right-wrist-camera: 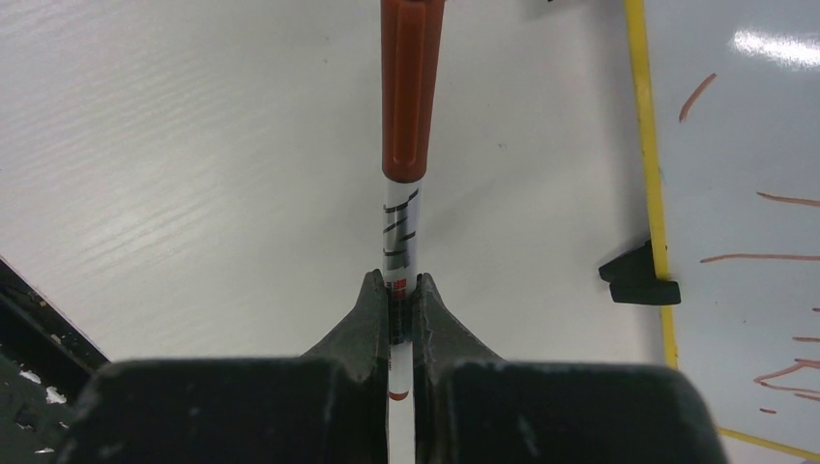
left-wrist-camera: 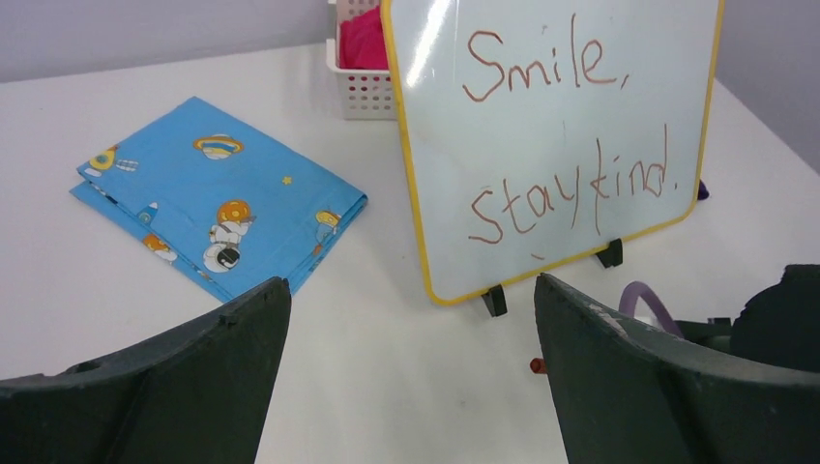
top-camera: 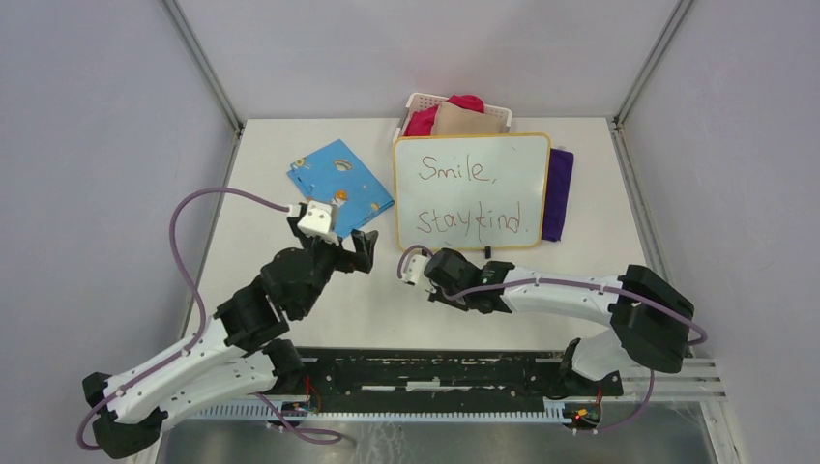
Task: Write a sentence on the whiteboard
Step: Place the whiteboard marker at the center of the board.
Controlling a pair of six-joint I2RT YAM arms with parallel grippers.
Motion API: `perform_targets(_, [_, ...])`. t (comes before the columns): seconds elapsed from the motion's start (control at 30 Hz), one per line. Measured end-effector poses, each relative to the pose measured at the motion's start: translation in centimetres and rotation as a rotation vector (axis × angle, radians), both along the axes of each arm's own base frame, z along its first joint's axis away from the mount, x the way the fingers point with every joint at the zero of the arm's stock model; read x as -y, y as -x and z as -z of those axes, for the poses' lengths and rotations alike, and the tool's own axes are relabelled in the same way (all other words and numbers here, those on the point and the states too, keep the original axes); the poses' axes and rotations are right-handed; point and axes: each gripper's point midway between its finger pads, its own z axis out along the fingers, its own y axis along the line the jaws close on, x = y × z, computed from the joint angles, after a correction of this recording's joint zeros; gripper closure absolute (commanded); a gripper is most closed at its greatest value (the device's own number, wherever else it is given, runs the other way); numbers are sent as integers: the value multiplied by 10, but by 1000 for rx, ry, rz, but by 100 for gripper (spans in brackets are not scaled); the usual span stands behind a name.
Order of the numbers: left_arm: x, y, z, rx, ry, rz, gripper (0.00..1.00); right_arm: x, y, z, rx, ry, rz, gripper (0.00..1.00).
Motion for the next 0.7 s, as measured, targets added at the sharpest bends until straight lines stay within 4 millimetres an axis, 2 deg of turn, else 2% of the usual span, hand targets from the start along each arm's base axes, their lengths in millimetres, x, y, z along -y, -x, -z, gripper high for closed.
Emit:
perform_targets(0.2, [-18, 3, -17, 53, 52, -46, 0, -8, 0, 2, -7, 47, -26, 100])
perform_targets(0.7, [-22, 1, -15, 56, 32, -71, 0, 0, 1, 23, -23, 171, -34, 98])
